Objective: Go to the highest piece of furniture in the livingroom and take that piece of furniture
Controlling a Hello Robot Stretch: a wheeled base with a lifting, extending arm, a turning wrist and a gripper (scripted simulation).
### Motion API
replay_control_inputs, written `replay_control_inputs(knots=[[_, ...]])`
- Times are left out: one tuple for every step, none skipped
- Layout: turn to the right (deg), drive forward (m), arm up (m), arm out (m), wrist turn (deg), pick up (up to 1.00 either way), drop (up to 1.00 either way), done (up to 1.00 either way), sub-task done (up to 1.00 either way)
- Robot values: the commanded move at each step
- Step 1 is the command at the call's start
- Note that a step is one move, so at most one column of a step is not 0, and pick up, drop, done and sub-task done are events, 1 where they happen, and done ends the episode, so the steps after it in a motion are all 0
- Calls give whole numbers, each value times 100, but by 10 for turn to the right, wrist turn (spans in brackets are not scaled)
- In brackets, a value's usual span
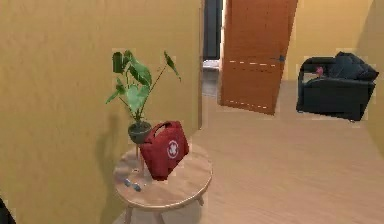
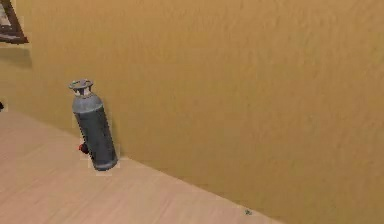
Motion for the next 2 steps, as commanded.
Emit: replay_control_inputs(knots=[[330,0,0,0,0,0,0,0,0],[0,45,0,0,0,0,0,0,0]])
